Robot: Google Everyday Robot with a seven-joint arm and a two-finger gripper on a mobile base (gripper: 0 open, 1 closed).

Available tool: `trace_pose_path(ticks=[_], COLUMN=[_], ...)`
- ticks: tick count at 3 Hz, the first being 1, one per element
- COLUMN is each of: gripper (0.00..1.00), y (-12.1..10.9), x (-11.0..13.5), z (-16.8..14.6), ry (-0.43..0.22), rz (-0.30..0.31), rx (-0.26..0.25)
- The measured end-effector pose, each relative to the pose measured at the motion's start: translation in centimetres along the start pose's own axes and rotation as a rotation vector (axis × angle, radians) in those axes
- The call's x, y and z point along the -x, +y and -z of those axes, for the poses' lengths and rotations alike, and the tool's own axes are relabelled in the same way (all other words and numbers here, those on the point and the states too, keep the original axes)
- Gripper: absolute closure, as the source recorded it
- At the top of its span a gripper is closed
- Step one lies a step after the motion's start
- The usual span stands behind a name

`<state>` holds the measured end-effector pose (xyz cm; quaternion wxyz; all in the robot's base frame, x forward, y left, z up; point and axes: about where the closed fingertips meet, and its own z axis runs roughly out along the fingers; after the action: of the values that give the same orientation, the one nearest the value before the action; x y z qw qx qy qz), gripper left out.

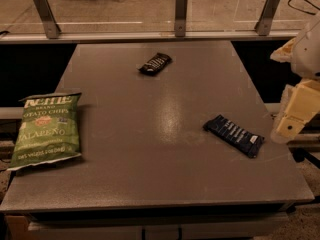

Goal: Move rxbar blueberry near rxbar chocolate

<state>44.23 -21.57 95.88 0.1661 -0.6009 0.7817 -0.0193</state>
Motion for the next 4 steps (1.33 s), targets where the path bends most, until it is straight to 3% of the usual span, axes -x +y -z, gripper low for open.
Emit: trace_pose_path(ticks=[2,4], gripper=[0.00,0.00], y=[0.0,0.3], x=[-1.8,-1.9], z=[-7.8,-12.0], ry=[-0.101,-0.180], rz=[-0.097,-0.180], rx=[0.076,0.131])
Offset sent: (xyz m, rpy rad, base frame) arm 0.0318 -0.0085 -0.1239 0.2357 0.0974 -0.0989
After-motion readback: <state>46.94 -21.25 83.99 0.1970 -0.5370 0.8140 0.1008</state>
